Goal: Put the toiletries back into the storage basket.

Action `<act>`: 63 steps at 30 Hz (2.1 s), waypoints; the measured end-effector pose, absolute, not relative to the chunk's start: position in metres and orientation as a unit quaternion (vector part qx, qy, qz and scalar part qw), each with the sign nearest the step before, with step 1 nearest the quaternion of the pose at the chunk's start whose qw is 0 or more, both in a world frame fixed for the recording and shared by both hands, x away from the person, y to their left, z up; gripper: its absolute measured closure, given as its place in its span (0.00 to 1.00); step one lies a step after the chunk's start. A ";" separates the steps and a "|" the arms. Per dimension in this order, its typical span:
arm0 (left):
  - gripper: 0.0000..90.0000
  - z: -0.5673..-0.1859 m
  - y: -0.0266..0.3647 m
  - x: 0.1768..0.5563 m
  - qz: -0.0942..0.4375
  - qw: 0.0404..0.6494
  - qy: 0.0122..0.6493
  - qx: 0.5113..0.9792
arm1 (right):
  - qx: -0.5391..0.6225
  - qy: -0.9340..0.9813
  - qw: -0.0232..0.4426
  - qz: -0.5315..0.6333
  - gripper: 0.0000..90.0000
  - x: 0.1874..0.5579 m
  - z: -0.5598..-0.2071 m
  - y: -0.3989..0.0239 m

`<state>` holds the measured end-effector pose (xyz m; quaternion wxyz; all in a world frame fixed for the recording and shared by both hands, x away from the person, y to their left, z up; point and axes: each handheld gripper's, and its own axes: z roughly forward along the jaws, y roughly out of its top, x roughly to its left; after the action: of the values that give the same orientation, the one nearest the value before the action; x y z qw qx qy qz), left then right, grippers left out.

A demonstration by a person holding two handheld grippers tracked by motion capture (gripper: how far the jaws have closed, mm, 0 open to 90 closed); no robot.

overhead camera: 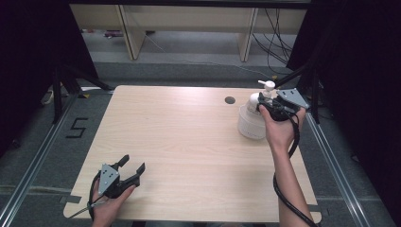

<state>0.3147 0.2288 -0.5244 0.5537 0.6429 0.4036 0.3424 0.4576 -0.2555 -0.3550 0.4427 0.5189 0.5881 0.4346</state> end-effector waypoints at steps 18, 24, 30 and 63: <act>0.33 -0.524 0.228 0.315 0.345 0.552 0.403 0.643 | 0.523 0.596 0.415 0.447 0.27 0.413 -0.376 -0.269; 0.33 -0.524 0.228 0.315 0.345 0.552 0.402 0.644 | 0.519 0.603 0.408 0.448 0.27 0.396 -0.390 -0.274; 0.33 -0.524 0.228 0.315 0.346 0.552 0.402 0.643 | 0.517 0.613 0.408 0.438 0.27 0.382 -0.406 -0.283; 0.33 -0.525 0.228 0.316 0.346 0.553 0.403 0.642 | 0.558 0.605 0.369 0.431 0.28 0.329 -0.495 -0.315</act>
<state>0.3155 0.2281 -0.5246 0.5532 0.6421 0.4026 0.3458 0.3287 -0.3153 -0.4952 0.3693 0.5583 0.6054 0.4305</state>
